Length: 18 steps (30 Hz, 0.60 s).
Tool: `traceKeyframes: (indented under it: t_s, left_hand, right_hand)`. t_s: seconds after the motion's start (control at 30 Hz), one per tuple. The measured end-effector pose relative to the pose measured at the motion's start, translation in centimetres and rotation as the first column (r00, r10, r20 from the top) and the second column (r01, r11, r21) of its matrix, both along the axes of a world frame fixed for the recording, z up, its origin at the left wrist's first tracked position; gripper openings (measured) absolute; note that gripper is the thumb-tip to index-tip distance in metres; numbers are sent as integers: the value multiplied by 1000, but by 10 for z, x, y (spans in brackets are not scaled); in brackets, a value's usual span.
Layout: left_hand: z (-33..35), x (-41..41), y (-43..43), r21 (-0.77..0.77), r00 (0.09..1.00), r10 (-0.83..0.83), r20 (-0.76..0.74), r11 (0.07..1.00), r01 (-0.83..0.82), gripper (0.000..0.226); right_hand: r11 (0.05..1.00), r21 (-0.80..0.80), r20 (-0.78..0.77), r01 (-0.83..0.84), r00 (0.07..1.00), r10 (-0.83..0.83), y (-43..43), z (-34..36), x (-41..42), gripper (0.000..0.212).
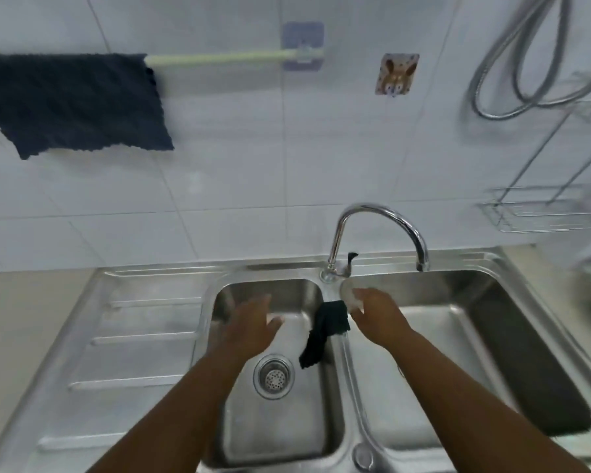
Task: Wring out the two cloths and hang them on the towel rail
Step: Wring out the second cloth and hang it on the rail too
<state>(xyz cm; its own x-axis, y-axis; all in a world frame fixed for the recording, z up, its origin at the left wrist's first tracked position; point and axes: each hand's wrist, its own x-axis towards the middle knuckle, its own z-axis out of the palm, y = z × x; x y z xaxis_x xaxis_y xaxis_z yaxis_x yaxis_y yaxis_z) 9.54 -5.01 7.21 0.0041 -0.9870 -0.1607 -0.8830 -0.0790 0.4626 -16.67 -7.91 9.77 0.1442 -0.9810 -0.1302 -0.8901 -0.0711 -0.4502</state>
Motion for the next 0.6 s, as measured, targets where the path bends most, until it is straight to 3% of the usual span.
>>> traceKeyframes:
  t_s: [0.2, 0.4, 0.5, 0.6]
  left_hand:
    - [-66, -41, -17, 288, 996, -87, -31, 953, 93, 68]
    - [-93, -77, -43, 325, 977, -80, -200, 935, 143, 82]
    - [-102, -92, -54, 284, 932, -128, -340, 930, 232, 94]
    - [-112, -105, -60, 272, 964, -122, -236, 944, 186, 94]
  right_hand:
    - [973, 226, -70, -36, 996, 53, -12, -73, -23, 59]
    - [953, 223, 81, -204, 978, 190, -40, -99, -16, 81]
    - [954, 182, 135, -238, 967, 215, -48, -100, -12, 70]
    - [976, 104, 49, -190, 981, 186, -51, -100, -11, 46]
